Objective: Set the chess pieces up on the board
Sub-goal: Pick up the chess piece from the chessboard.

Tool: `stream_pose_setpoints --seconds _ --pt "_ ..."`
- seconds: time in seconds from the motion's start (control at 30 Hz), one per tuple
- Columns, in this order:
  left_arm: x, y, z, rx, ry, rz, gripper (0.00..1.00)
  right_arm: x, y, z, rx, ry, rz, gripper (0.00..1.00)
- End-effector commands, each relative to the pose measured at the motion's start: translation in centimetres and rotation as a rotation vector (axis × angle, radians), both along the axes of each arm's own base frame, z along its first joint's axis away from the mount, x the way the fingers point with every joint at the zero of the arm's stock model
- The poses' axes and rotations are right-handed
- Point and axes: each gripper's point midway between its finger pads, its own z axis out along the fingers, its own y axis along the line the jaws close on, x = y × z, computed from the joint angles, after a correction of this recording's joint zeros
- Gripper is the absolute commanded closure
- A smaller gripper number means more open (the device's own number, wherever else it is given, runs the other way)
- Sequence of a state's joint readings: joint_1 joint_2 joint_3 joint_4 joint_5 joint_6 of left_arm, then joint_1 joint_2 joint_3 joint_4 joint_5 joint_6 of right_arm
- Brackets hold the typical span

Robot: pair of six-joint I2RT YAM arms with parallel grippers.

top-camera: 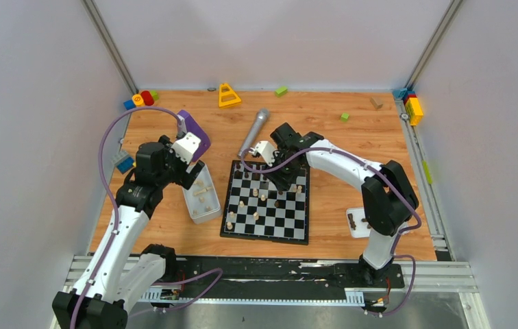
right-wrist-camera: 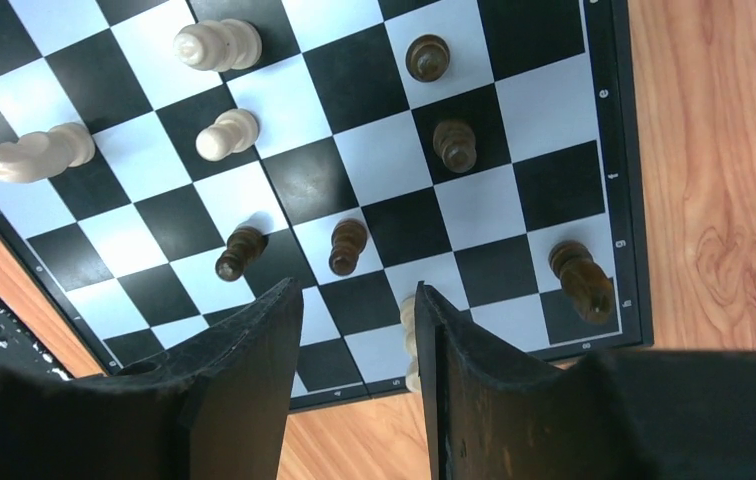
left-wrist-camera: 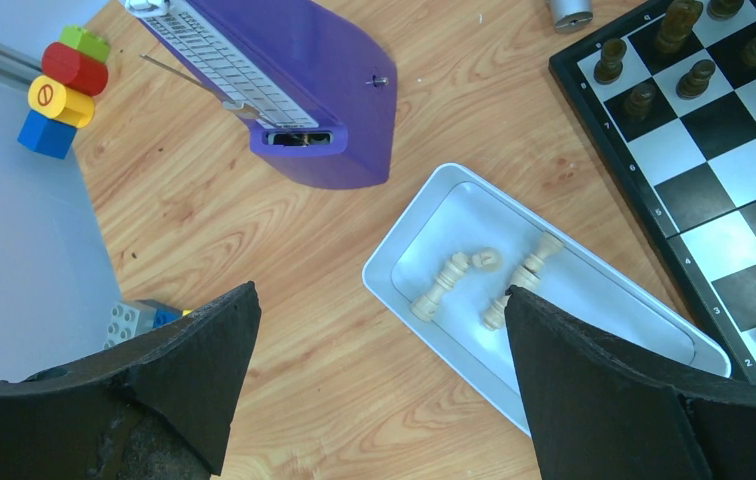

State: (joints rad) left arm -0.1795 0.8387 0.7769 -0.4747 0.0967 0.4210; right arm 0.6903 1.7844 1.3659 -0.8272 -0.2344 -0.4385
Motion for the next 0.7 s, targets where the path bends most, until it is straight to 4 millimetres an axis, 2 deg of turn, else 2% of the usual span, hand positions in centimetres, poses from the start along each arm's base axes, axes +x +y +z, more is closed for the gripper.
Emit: stream_pose_setpoints --seconds 0.0,0.3,0.43,0.57,0.67 --pt "0.3 -0.1 1.0 -0.022 -0.04 0.002 0.0 1.0 1.2 -0.6 0.035 -0.004 -0.008 0.54" --pt "0.3 -0.1 0.9 -0.02 -0.04 0.003 0.0 0.6 1.6 -2.4 0.028 0.052 -0.001 0.59" --pt "0.3 -0.1 0.9 -0.02 -0.041 0.001 0.0 1.0 1.5 -2.5 0.015 0.04 -0.003 0.79" --pt "0.3 -0.1 0.9 -0.018 -0.039 0.001 0.0 2.2 1.3 -1.5 0.03 0.011 -0.026 0.92" --pt "0.3 0.0 0.9 -0.018 -0.039 0.002 0.0 3.5 1.1 -0.6 0.046 -0.014 -0.056 0.96"
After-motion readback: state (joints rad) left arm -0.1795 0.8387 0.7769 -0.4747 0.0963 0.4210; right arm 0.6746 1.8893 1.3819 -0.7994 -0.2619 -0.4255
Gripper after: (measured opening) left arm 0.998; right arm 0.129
